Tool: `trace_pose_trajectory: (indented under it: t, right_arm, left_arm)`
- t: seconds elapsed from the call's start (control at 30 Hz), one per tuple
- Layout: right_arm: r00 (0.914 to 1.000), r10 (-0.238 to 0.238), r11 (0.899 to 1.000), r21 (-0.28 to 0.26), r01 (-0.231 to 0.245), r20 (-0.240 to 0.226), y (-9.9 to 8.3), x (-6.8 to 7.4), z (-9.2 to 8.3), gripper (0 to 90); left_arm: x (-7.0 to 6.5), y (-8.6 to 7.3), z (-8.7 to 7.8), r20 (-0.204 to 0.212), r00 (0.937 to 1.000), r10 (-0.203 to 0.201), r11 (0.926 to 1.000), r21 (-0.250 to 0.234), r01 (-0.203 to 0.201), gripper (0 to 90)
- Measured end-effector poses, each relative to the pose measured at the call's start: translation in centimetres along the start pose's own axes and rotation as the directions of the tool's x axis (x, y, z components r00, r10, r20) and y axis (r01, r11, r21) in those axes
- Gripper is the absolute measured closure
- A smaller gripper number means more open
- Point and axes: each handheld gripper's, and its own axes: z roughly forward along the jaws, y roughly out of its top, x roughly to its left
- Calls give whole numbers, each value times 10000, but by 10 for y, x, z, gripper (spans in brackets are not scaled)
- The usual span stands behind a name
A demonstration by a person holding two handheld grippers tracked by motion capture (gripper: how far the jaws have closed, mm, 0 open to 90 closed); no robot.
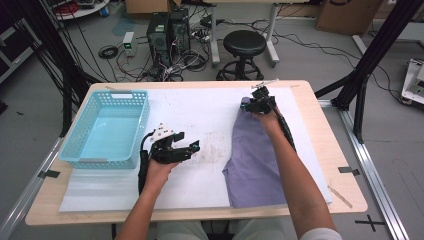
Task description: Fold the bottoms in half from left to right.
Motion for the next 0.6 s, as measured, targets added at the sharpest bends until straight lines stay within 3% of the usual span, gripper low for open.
trace_pose_trajectory:
  t: [0.1, 0.27, 0.37, 0.47, 0.57, 0.6]
  right_arm:
    - [9988, 465, 9983, 351, -460, -120, -1, -1, 15, 549]
    - [9999, 141, 9985, 529, -142, 30, -6, 7, 37, 571]
    - [9999, 78, 9992, 379, -82, 111, -7, 8, 41, 569]
    - [9997, 102, 9995, 291, -95, -219, -5, 5, 31, 472]
    - [9960, 619, 9978, -202, -633, -649, -6, -9, 12, 466]
    - [9956, 745, 9964, -370, -766, -560, -6, -16, 4, 467]
  left_arm:
    - [0, 0, -1, 20, 10000, 34, 10000, 17, -34, 279]
    - [2, 0, -1, -16, 10000, -52, 10000, -12, 52, 279]
    - [4, -1, -1, -50, 10000, -86, 10000, -21, 86, 279]
    - [5, -1, 0, 2, 10000, -81, 10000, -28, 81, 279]
    - [6, -1, 0, 19, 10000, -92, 10000, -27, 92, 279]
    - [6, -1, 0, 6, 9999, -127, 9999, -53, 127, 279]
